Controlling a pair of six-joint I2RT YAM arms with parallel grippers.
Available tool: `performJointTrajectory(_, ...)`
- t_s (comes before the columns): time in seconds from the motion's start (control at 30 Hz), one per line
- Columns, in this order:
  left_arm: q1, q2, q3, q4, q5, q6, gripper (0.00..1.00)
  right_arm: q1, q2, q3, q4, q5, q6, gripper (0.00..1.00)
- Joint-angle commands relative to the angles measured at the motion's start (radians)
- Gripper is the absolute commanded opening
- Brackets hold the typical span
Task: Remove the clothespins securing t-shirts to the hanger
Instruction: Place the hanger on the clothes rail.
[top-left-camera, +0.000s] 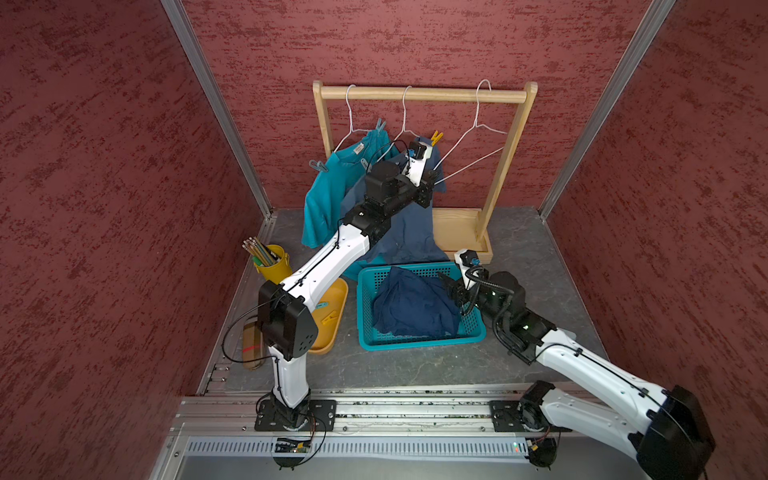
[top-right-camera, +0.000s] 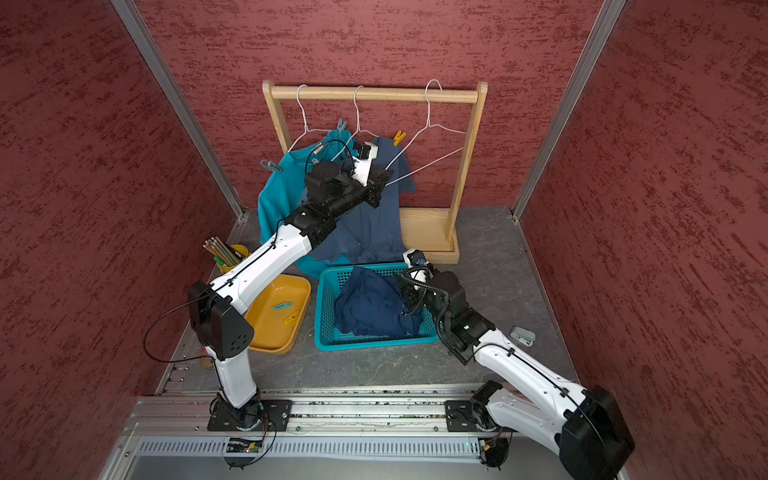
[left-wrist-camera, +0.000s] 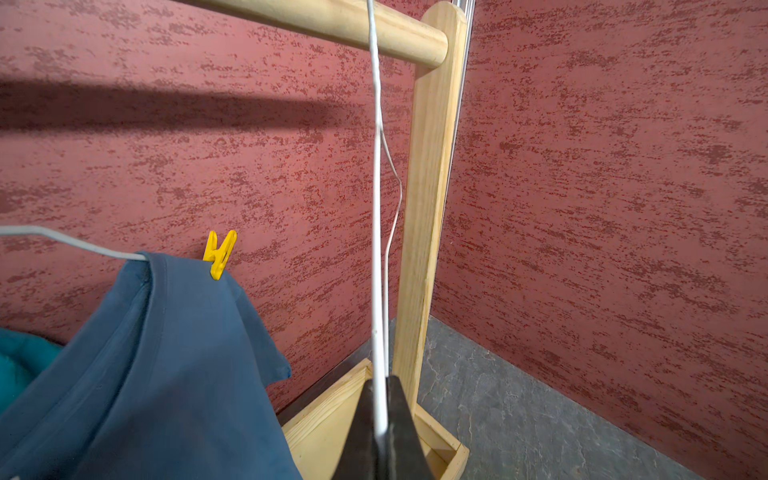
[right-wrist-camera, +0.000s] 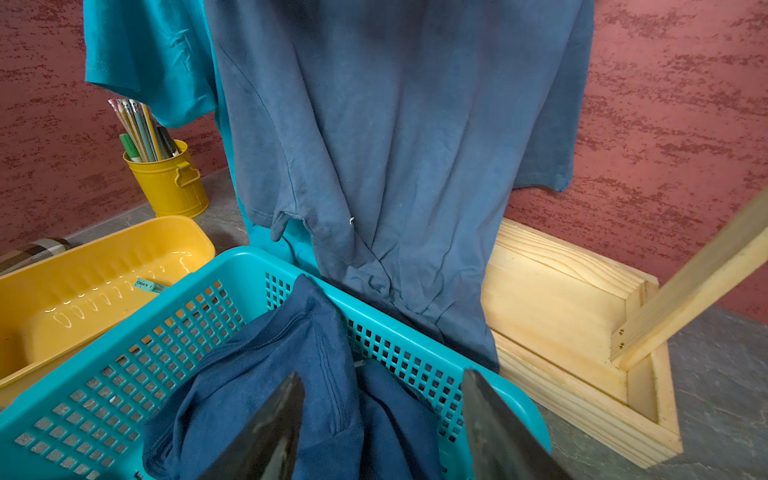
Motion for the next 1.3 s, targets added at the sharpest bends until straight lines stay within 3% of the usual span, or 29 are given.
performJointTrajectory(0.0,-0.014,0.024,0.048,0.054,-0.031,0.009,0.0,0.0,-0.02,-0.017,0.043,-0.022,0.016,0.63)
performJointTrajectory(0.23,-0.041,0.148,0.193,0.03,-0.055,0.021,0.0,0.001,-0.034,-0.01,0.024,-0.021,0.024,0.63)
performJointTrajectory(0.37,-0.065,0.167,0.203,0.031,-0.053,0.062,0.0,-0.001,-0.08,-0.016,0.009,-0.006,0.052,0.64)
performJointTrajectory(0.5,-0.079,0.145,0.169,0.036,-0.07,0.098,0.15,0.0,-0.11,0.0,-0.014,0.004,0.083,0.64)
performJointTrajectory(0.6,-0.079,0.136,0.175,0.024,-0.07,0.097,0.16,0.0,-0.114,0.02,-0.027,0.013,0.088,0.64)
performJointTrajectory(0.67,-0.079,0.128,0.178,0.02,-0.062,0.094,0.31,0.0,-0.112,0.03,-0.034,0.023,0.093,0.64)
performJointTrajectory(0.73,-0.078,0.103,0.167,0.012,-0.037,0.094,0.38,0.0,-0.117,0.038,-0.036,0.031,0.099,0.64)
performJointTrajectory(0.9,-0.079,-0.043,0.039,0.015,0.027,0.12,0.53,0.0,-0.134,0.047,-0.041,0.064,0.127,0.65)
performJointTrajectory(1.03,-0.058,-0.224,-0.122,-0.028,0.048,0.152,0.57,0.0,-0.12,0.056,-0.018,0.076,0.145,0.65)
performJointTrajectory(1.27,0.209,-0.541,-0.409,-0.138,0.183,-0.061,0.52,0.001,-0.007,0.106,0.057,0.004,0.207,0.64)
